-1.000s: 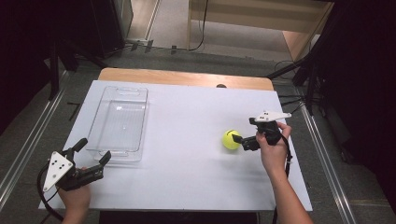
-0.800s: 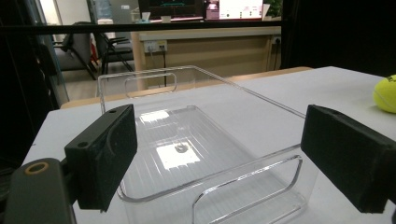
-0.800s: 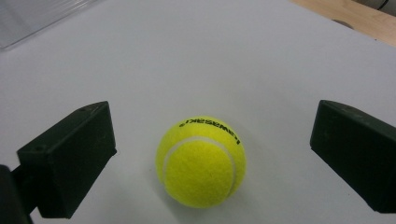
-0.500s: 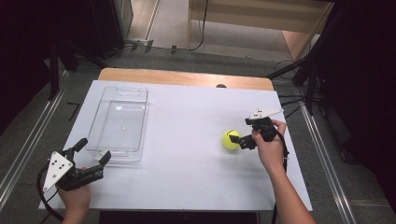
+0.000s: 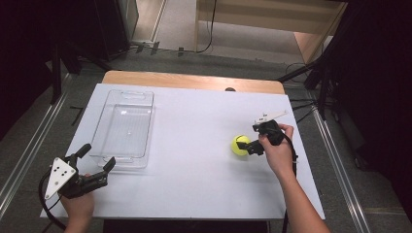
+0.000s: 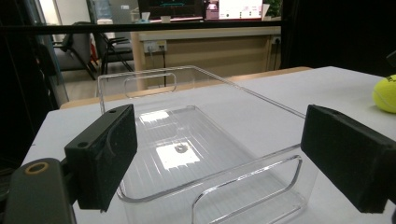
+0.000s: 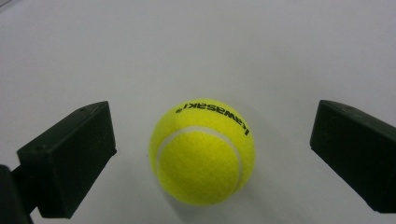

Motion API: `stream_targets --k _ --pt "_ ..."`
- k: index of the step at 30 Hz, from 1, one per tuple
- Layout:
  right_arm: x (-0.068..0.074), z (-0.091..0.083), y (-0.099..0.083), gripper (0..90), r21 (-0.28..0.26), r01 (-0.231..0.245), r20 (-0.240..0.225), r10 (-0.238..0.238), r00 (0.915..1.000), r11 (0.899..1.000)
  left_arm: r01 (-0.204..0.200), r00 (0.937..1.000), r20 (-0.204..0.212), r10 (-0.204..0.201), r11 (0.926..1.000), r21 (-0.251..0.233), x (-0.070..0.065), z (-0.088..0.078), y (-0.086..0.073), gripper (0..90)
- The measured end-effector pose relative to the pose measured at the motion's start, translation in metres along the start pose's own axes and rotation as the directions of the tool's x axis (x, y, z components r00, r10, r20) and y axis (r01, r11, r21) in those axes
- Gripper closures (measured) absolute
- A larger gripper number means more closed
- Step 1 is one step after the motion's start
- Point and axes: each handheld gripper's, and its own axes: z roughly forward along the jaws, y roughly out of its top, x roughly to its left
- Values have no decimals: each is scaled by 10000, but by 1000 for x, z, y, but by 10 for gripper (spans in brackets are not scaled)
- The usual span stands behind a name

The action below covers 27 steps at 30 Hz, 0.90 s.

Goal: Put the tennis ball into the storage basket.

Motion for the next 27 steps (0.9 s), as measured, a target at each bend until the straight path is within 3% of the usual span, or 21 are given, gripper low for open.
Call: stream_targets --k 25,26,27 --pt "-1 22 2 0 1463 -46 -382 103 9992 9892 13 10000 10 -13 10000 -8 1 0 0 113" --pt "-1 23 2 12 1506 -50 -384 109 9992 9886 11 10000 12 -11 10000 -9 1 0 0 113" --pt "0 23 2 100 1539 -29 -315 79 9995 9881 12 10000 15 -12 10000 -11 1 0 0 113"
